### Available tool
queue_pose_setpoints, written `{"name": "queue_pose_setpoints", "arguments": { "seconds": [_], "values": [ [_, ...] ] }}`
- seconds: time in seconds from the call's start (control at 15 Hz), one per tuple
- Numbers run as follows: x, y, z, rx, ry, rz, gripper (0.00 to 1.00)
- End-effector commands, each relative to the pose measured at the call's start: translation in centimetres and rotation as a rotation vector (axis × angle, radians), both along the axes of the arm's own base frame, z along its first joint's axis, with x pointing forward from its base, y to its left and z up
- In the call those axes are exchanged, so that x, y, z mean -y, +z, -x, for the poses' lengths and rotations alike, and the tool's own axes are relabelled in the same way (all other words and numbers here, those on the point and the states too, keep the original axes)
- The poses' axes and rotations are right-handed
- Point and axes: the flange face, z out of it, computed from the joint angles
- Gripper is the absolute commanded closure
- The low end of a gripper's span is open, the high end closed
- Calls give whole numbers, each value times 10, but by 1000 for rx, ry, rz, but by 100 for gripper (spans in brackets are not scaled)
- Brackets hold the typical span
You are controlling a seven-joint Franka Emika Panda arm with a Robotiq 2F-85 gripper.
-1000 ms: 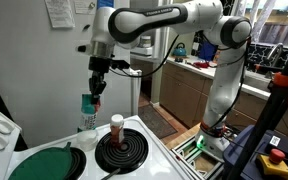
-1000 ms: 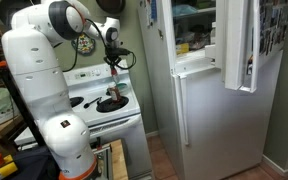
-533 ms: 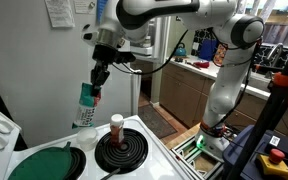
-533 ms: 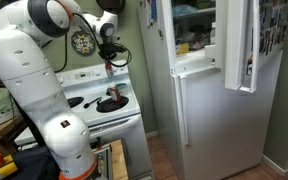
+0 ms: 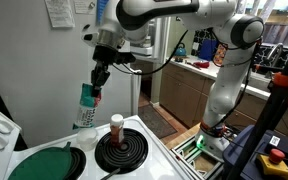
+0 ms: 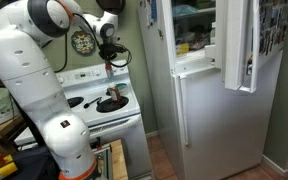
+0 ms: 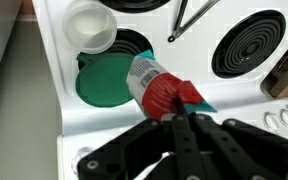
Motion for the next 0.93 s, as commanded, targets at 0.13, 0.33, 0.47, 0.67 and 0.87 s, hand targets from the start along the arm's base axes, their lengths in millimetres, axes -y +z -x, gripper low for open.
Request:
{"name": "queue_pose_setpoints", "arguments": {
  "seconds": [0.13, 0.33, 0.47, 0.67, 0.87],
  "values": [
    [20, 9, 13, -7, -78, 89, 100],
    [40, 19, 30, -15, -180, 180, 100],
    [58, 32, 44, -8, -275, 228, 100],
    [77, 54, 57, 51, -408, 245, 100],
    [100, 67, 72, 90, -540, 311, 100]
  ]
}}
